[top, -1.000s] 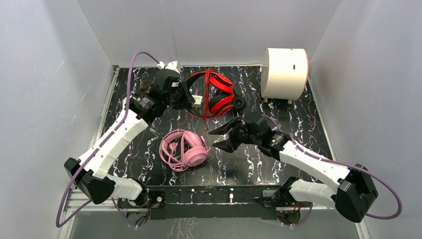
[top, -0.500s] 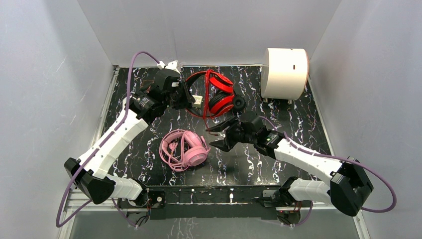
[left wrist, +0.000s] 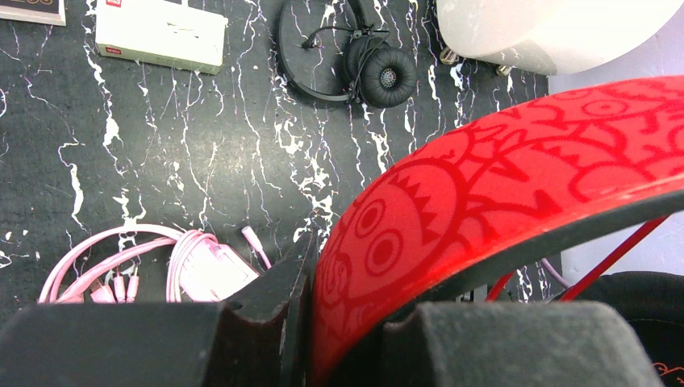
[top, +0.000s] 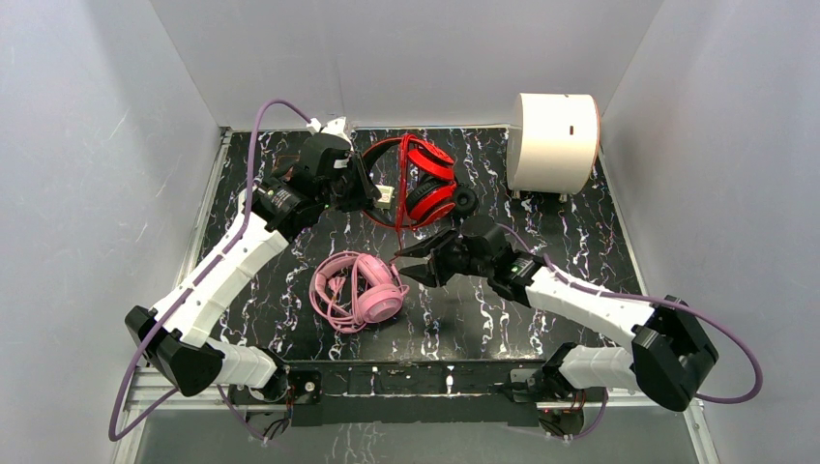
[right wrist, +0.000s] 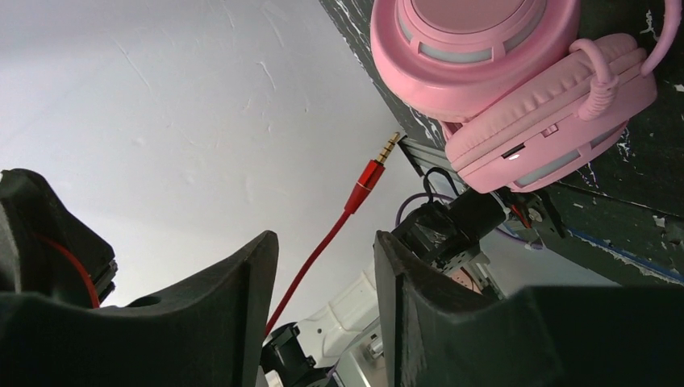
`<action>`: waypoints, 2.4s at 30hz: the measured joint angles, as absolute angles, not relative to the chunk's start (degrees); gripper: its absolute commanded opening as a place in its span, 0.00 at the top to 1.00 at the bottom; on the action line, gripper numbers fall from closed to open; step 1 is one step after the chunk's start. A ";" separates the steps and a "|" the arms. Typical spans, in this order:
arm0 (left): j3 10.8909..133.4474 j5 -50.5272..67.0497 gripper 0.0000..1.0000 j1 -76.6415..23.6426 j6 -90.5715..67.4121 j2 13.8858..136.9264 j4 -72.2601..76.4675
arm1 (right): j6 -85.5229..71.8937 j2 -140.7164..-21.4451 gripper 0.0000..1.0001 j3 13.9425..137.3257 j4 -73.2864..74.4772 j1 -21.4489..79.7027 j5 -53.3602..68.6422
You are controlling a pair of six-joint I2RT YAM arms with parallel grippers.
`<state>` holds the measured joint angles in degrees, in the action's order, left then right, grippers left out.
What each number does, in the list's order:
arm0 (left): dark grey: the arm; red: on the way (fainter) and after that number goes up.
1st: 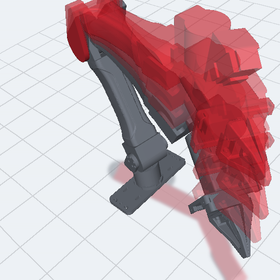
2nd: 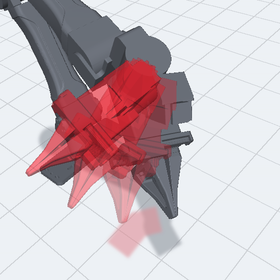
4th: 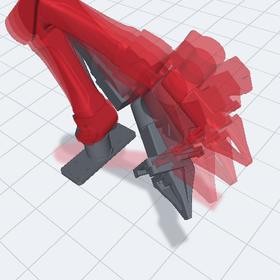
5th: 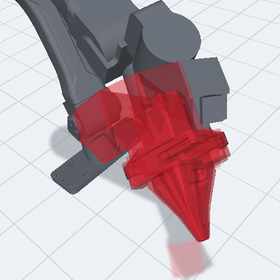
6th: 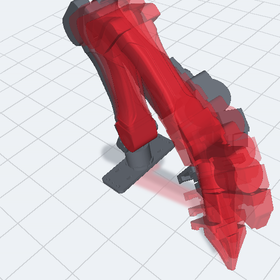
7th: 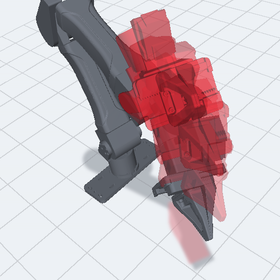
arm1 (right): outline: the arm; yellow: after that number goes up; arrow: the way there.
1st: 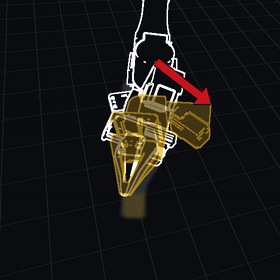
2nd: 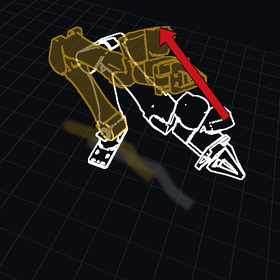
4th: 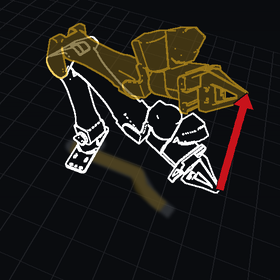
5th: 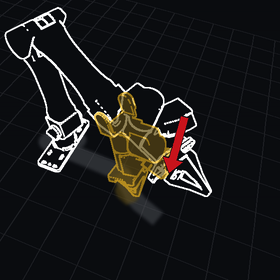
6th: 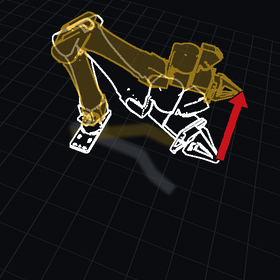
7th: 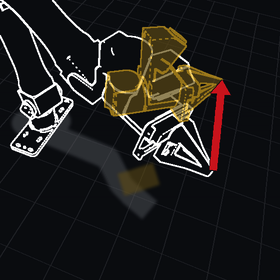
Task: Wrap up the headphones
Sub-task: Wrap the headphones cable around the headphones.
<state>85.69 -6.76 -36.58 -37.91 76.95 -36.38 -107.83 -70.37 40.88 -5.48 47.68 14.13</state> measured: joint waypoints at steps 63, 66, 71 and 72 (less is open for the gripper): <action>68.99 11.38 1.00 -48.45 44.05 60.07 -12.10 | -21.89 -64.25 0.97 76.86 23.73 49.39 16.84; 70.22 8.32 1.00 -49.58 46.26 60.88 -13.32 | -26.04 -65.80 0.97 78.37 24.43 49.17 18.11; 70.61 2.59 1.00 -51.35 48.01 61.54 -13.93 | -36.25 -66.54 0.95 78.02 25.02 48.86 20.67; 70.61 1.89 1.00 -51.62 48.21 61.54 -13.85 | -37.78 -66.54 0.94 77.87 25.17 48.71 21.15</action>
<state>70.61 1.89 -51.62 48.21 61.54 -13.85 -37.78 -66.54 77.87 25.17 48.71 21.15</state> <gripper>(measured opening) 0.152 0.043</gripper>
